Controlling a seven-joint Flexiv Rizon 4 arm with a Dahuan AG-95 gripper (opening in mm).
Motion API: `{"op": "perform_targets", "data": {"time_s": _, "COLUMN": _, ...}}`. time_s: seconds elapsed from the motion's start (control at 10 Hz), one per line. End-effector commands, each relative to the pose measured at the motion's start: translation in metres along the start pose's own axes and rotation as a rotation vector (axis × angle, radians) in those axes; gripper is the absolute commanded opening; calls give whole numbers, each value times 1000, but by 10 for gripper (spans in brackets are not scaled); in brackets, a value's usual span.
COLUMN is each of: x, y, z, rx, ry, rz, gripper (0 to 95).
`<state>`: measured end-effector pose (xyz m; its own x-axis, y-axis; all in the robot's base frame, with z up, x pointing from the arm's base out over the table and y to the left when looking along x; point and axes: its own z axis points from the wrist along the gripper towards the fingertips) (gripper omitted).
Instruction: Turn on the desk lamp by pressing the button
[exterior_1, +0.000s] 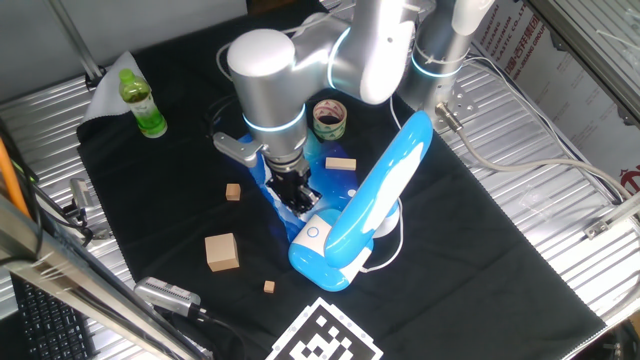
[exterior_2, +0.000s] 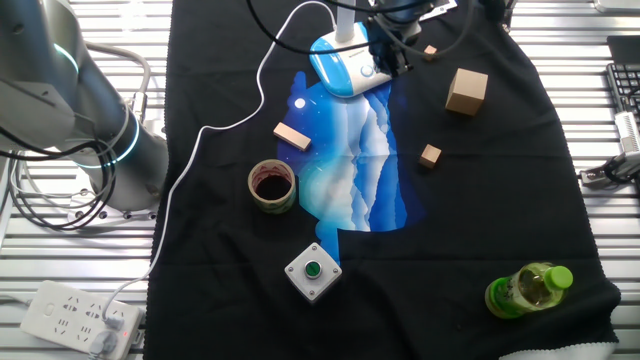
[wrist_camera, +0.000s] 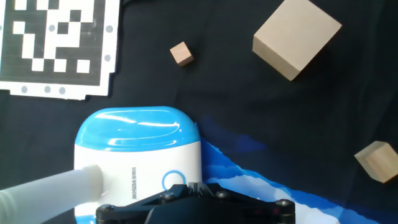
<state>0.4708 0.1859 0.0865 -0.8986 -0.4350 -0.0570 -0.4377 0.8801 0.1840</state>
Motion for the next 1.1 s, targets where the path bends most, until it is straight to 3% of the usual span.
{"op": "perform_targets", "data": {"time_s": 0.1, "x": 0, "y": 1, "z": 1, "rx": -15, "ry": -3, "rz": 7, "gripper": 0}}
{"op": "perform_targets", "data": {"time_s": 1.1, "x": 2, "y": 13, "z": 10, "rx": -7, "ry": -4, "rz": 22, "gripper": 0}}
